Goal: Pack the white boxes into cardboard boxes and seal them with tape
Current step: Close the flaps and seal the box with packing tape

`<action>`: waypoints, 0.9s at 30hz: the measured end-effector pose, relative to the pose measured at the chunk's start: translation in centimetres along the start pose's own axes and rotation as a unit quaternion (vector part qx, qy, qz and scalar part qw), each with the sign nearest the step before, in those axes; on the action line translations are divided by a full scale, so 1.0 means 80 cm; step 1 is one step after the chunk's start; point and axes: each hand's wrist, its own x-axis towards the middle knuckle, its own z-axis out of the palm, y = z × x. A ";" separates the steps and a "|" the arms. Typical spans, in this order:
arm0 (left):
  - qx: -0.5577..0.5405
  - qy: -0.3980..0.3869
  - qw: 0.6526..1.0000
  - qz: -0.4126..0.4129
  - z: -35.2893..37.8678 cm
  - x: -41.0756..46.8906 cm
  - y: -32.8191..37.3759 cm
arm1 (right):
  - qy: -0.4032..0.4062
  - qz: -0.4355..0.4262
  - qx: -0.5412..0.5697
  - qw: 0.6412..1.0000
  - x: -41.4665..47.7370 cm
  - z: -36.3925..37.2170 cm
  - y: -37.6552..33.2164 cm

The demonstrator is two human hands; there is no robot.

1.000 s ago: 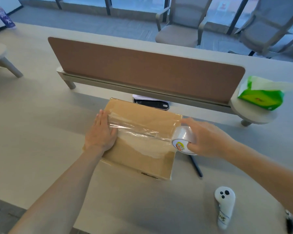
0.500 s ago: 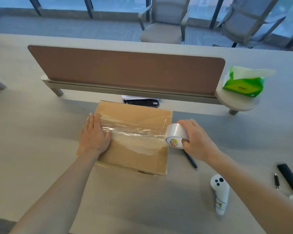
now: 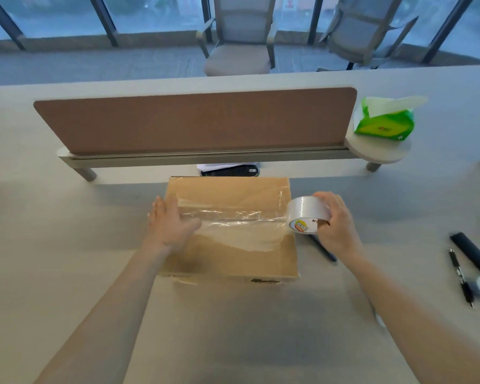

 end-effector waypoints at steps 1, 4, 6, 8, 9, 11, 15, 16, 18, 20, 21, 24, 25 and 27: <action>-0.059 0.016 0.998 0.014 -0.013 0.008 0.001 | 0.008 0.008 0.006 1.000 0.000 0.003 0.001; -0.143 0.076 0.987 -0.004 -0.034 0.043 0.009 | 0.028 0.043 0.044 0.998 -0.001 0.009 -0.006; -0.113 0.089 0.989 -0.023 -0.029 0.068 0.011 | 0.056 0.074 0.090 0.992 -0.003 0.012 -0.014; -0.080 0.080 0.993 -0.031 -0.016 0.081 0.010 | 0.089 0.091 0.128 0.984 -0.004 0.016 -0.020; -0.065 0.075 0.994 -0.034 -0.008 0.083 0.007 | 0.101 0.094 0.138 0.981 -0.003 0.019 -0.021; -0.027 0.095 0.995 -0.030 0.004 0.085 0.005 | 0.114 0.092 0.141 0.979 -0.002 0.022 -0.019; 0.088 0.166 0.982 0.031 0.015 0.083 0.004 | 0.125 0.081 0.138 0.979 0.000 0.029 -0.005; 0.113 0.186 0.974 0.064 0.019 0.084 0.002 | 0.126 0.079 0.133 0.980 0.000 0.031 -0.002; 0.146 0.227 0.953 0.135 0.025 0.086 -0.001 | 0.127 0.077 0.132 0.980 0.000 0.032 0.000; 0.140 0.245 0.944 0.170 0.024 0.084 -0.004 | 0.119 0.080 0.136 0.980 0.000 0.031 -0.001; 0.120 0.256 0.942 0.179 0.021 0.082 -0.003 | 0.116 0.081 0.140 0.980 0.000 0.031 -0.001; 0.001 0.267 0.942 0.201 0.013 0.076 0.025 | 0.112 0.079 0.152 0.979 -0.001 0.028 -0.001; -0.023 0.254 0.942 0.219 0.014 0.074 0.039 | 0.112 0.078 0.152 0.979 0.000 0.028 -0.001; -0.025 0.210 0.946 0.247 0.029 0.067 0.063 | 0.108 0.078 0.155 0.979 -0.002 0.028 -0.002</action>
